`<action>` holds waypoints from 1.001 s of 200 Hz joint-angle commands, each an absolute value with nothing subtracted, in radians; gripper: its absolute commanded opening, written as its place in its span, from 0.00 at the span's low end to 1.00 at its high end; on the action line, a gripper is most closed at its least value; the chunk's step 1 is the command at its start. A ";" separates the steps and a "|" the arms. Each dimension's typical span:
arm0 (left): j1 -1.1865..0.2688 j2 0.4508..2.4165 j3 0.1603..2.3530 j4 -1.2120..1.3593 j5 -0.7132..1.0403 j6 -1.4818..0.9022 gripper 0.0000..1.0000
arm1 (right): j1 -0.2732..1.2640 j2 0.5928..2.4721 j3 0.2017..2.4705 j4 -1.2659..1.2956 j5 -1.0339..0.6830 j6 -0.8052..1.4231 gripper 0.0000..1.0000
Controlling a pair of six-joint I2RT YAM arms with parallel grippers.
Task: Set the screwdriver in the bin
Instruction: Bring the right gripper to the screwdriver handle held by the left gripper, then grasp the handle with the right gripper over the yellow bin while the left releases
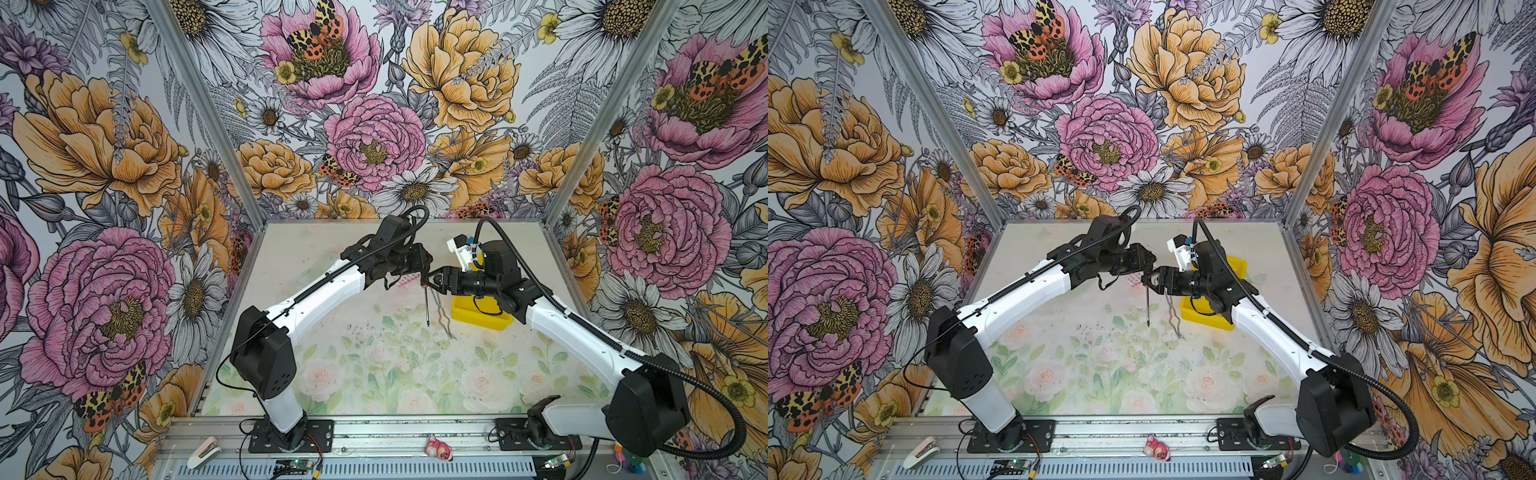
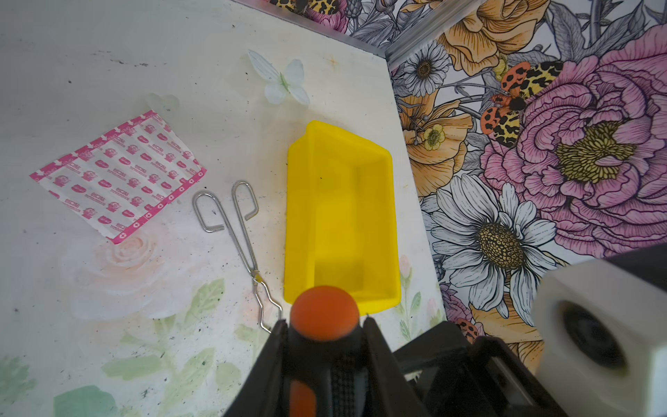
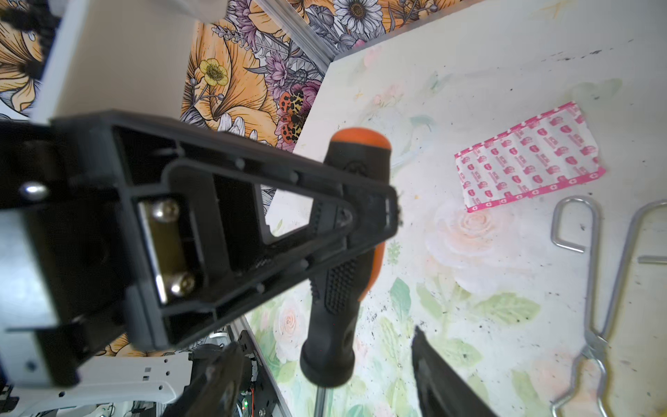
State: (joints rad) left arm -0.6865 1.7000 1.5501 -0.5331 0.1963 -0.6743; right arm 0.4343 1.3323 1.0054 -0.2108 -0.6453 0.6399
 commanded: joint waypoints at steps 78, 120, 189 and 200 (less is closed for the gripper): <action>-0.705 1.713 1.550 -0.450 0.260 -0.737 0.00 | 0.449 1.384 1.043 -0.109 -0.644 0.647 0.28; -0.705 1.720 1.557 -0.451 0.267 -0.741 0.00 | 0.449 1.392 1.012 -0.035 -0.636 0.696 0.23; -0.703 1.727 1.562 -0.450 0.276 -0.739 0.00 | 0.448 1.416 0.983 0.047 -0.636 0.737 0.26; -0.703 1.727 1.560 -0.450 0.277 -0.738 0.00 | 0.447 1.417 0.981 0.046 -0.632 0.737 0.20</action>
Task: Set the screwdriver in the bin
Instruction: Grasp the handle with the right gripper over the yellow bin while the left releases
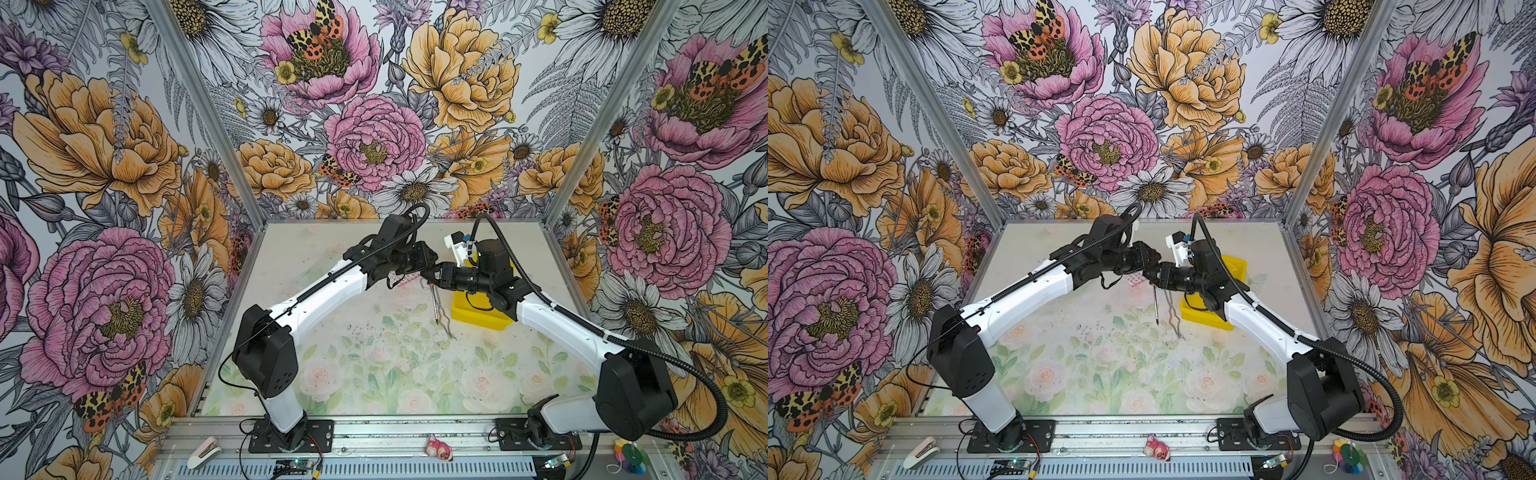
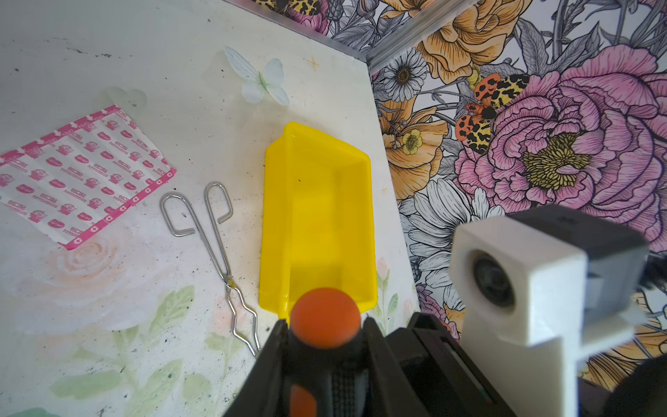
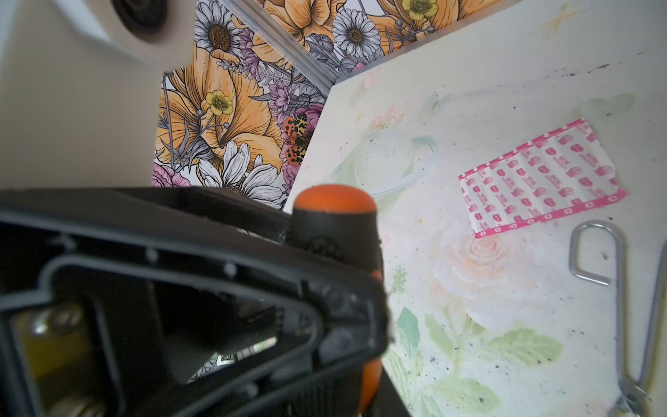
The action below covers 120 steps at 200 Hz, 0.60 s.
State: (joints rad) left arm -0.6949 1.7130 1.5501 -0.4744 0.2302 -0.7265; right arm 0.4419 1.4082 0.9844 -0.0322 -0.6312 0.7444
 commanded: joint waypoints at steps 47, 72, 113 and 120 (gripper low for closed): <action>-0.695 1.721 1.552 -0.450 0.272 -0.726 0.32 | 0.430 1.408 0.972 0.035 -0.618 0.734 0.00; -0.677 1.701 1.532 -0.449 0.260 -0.718 0.61 | 0.405 1.377 0.958 -0.029 -0.596 0.710 0.00; -0.645 1.649 1.479 -0.443 0.240 -0.692 0.99 | 0.293 1.294 0.899 -0.165 -0.506 0.653 0.00; -0.640 1.641 1.467 -0.443 0.240 -0.689 0.99 | 0.274 1.288 0.906 -0.215 -0.472 0.629 0.00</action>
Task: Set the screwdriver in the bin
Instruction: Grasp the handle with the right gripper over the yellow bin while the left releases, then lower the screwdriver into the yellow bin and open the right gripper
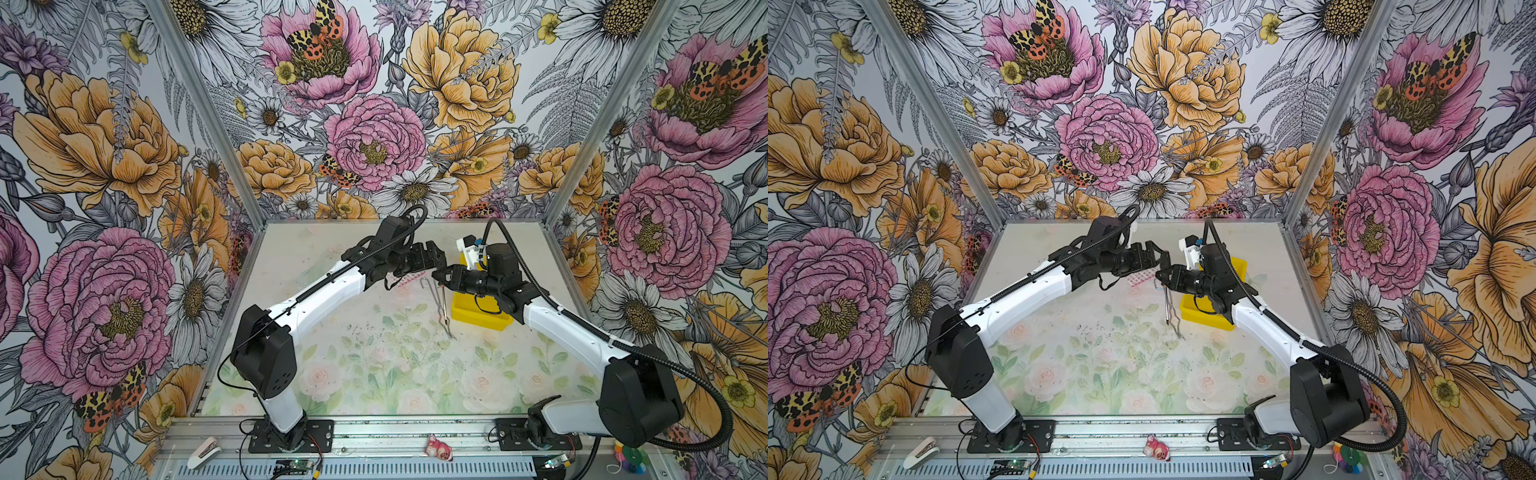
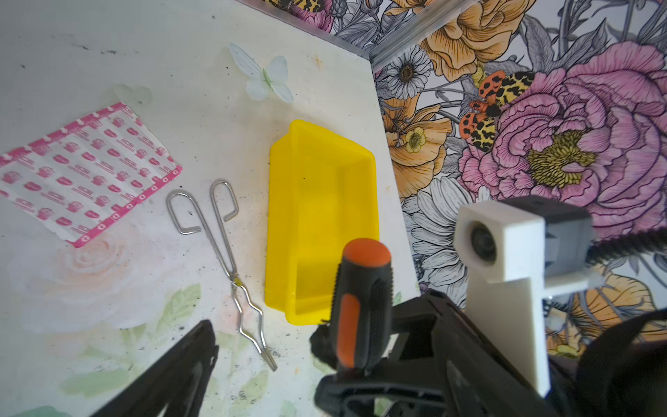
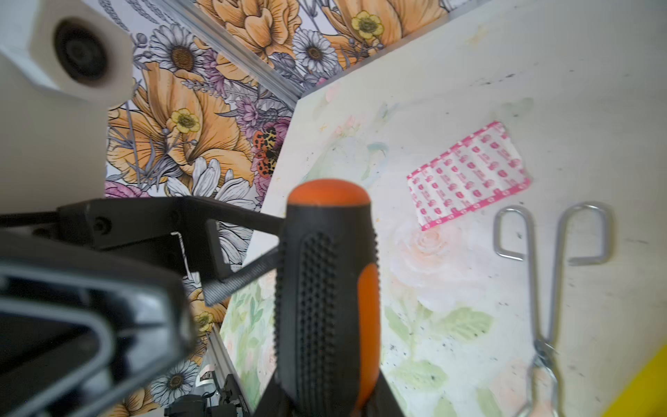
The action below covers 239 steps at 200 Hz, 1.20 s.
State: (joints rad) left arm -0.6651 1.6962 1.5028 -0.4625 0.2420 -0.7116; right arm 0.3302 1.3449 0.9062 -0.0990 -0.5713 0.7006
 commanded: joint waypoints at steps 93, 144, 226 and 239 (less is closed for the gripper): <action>-0.637 1.579 1.380 -0.481 0.159 -0.619 0.99 | 0.170 1.530 1.131 -0.436 -0.063 0.530 0.00; -0.649 1.556 1.361 -0.505 0.122 -0.582 0.99 | 0.131 1.730 1.282 -0.442 -0.055 0.490 0.00; -0.649 1.518 1.324 -0.537 0.084 -0.555 0.99 | 0.132 1.923 1.341 -0.442 -0.062 0.525 0.00; -0.649 1.517 1.321 -0.537 0.082 -0.555 0.99 | 0.132 1.942 1.341 -0.442 -0.063 0.528 0.00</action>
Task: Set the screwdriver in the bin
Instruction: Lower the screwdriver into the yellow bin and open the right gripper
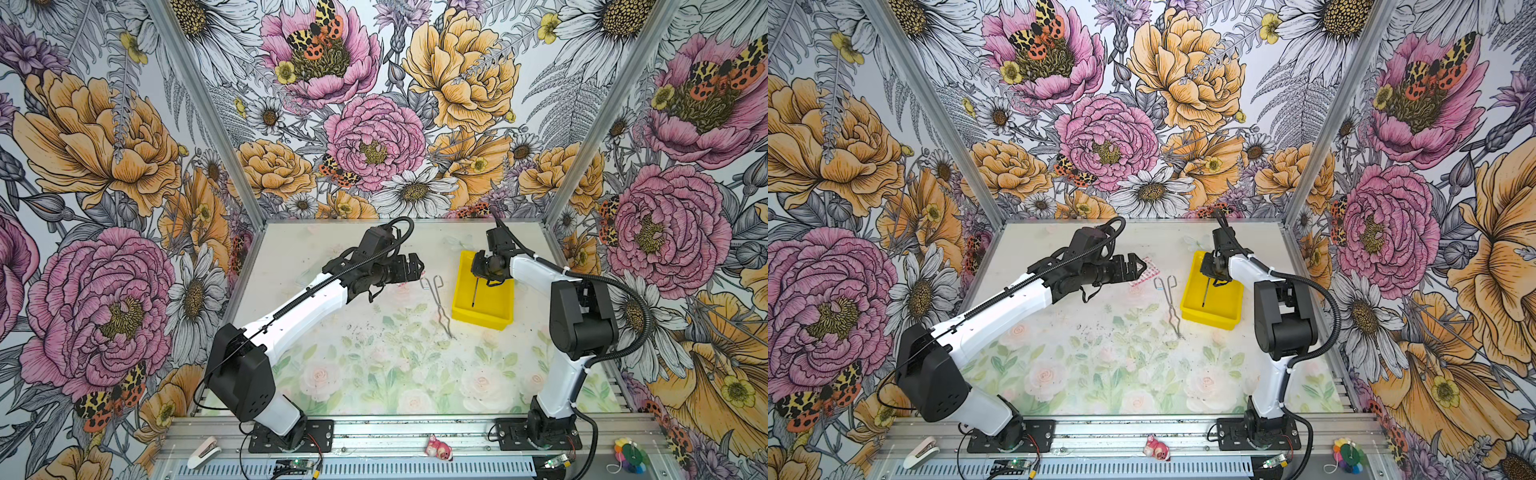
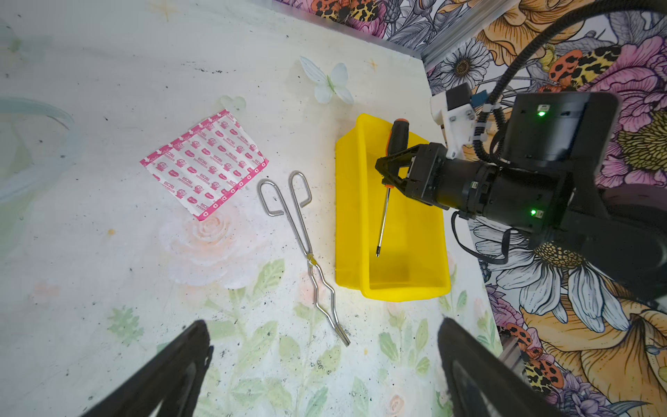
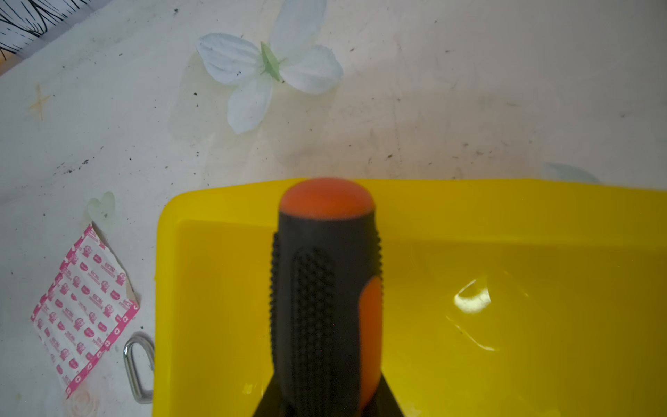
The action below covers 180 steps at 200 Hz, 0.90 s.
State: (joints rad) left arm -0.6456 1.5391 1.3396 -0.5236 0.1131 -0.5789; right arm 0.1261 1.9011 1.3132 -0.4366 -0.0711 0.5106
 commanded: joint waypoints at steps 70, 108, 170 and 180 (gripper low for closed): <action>-0.649 1.509 1.313 -0.548 0.056 -0.535 0.99 | 0.183 1.918 1.298 -0.443 -0.001 0.488 0.00; -0.650 1.498 1.285 -0.547 0.047 -0.538 0.99 | 0.216 1.862 1.254 -0.443 0.018 0.501 0.00; -0.648 1.509 1.307 -0.548 0.048 -0.520 0.99 | 0.209 1.939 1.274 -0.442 -0.011 0.536 0.00; -0.647 1.507 1.310 -0.546 0.049 -0.517 0.99 | 0.201 1.954 1.281 -0.442 -0.025 0.545 0.00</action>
